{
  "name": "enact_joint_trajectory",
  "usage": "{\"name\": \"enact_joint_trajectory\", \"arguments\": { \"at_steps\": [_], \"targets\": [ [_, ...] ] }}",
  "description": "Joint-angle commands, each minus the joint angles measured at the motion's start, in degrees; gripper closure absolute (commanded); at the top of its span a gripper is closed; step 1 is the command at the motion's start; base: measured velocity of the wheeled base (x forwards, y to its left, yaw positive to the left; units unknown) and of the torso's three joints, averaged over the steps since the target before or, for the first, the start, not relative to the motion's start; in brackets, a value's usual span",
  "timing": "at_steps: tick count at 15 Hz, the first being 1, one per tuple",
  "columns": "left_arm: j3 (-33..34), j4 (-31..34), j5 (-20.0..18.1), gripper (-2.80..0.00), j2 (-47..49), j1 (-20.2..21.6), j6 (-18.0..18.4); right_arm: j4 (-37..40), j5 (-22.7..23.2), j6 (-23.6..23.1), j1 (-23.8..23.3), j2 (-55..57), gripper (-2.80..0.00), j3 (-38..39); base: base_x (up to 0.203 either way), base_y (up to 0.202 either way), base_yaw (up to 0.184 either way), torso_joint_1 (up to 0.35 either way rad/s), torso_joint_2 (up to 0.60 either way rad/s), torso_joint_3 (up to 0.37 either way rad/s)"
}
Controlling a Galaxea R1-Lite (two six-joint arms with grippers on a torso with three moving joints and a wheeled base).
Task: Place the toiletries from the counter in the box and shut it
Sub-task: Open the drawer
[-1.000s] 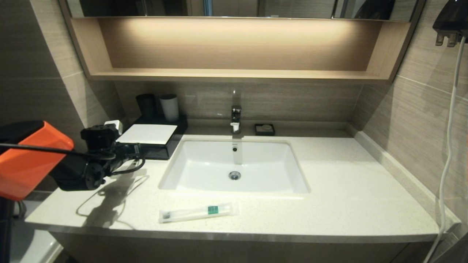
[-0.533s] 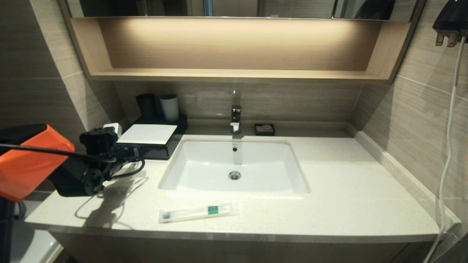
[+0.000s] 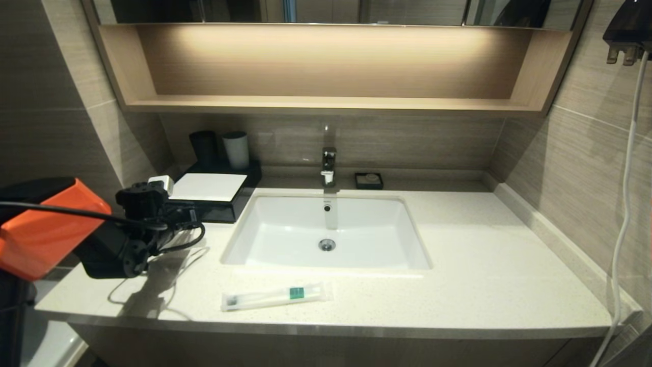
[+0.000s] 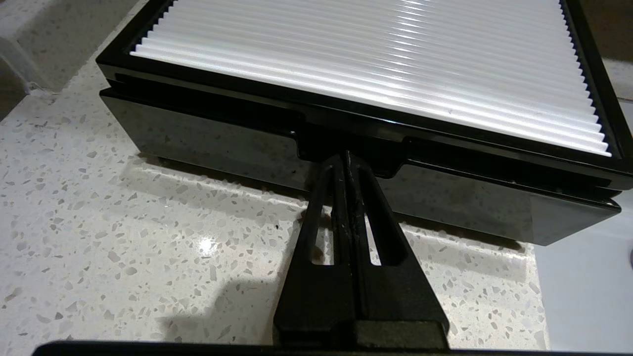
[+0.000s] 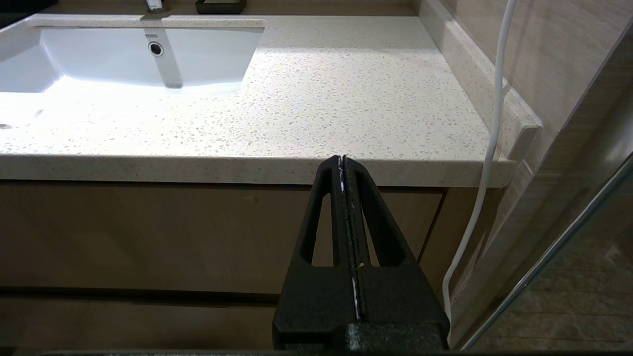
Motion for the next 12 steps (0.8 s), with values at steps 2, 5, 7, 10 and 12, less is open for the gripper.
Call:
{"name": "enact_joint_trajectory", "arguments": {
  "at_steps": [2,5,7,10,12],
  "targets": [
    [-0.3,-0.6,0.0,0.00,0.7,0.0,0.1,0.0,0.0,0.0,0.0,0.0,0.00,0.0,0.000,0.000,0.000,0.000,0.00,0.000],
    [-0.6,-1.6,0.1,0.00,1.6,0.0,0.2,0.0,0.0,0.0,0.0,0.0,0.00,0.0,0.000,0.000,0.000,0.000,0.00,0.000],
    [-0.9,-1.6,0.1,0.00,2.2,0.0,0.2,0.0,0.0,0.0,0.0,0.0,0.00,0.0,0.000,0.000,0.000,0.000,0.00,0.000],
    [-1.4,-2.1,0.0,0.00,2.6,0.0,0.3,0.0,0.0,0.0,0.0,0.0,0.00,0.0,0.000,0.000,0.000,0.000,0.00,0.000],
    [-2.1,-2.1,0.0,0.00,2.8,-0.1,0.2,0.0,0.0,0.0,0.0,0.0,0.00,0.0,0.000,0.000,0.000,0.000,0.00,0.000]
  ]
}}
